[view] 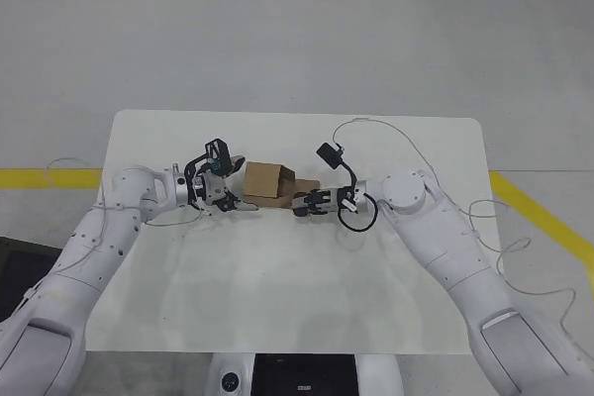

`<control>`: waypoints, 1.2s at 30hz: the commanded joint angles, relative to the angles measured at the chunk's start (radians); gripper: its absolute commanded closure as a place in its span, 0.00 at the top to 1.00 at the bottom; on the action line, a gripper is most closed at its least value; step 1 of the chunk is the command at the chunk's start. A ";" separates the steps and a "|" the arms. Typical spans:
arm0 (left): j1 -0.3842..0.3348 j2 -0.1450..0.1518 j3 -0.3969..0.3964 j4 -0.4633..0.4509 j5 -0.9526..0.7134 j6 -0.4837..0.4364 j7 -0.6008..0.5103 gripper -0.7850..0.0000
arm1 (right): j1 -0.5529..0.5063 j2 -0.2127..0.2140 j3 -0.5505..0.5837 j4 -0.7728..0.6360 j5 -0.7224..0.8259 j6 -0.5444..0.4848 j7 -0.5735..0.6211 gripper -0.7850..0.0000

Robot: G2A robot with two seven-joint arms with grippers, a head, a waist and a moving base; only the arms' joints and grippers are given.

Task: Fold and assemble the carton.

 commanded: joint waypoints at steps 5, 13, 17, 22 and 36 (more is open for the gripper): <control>-0.032 -0.022 0.048 0.027 0.015 0.000 0.042 1.00 | 0.024 -0.020 -0.029 0.026 0.001 -0.015 -0.052 0.00; -0.046 -0.037 0.066 0.044 0.020 0.000 0.065 1.00 | 0.064 -0.054 -0.074 0.096 0.008 -0.056 -0.086 0.00; -0.047 -0.042 0.070 0.042 0.018 0.000 0.065 1.00 | 0.078 -0.074 -0.096 0.129 0.017 -0.080 -0.116 0.00; -0.038 -0.046 0.070 0.034 0.006 0.000 0.057 1.00 | 0.092 -0.099 -0.122 0.163 0.027 -0.099 -0.144 0.00; -0.015 -0.045 0.031 0.020 -0.036 0.007 0.001 1.00 | 0.109 -0.109 -0.095 0.239 0.032 -0.144 -0.149 0.00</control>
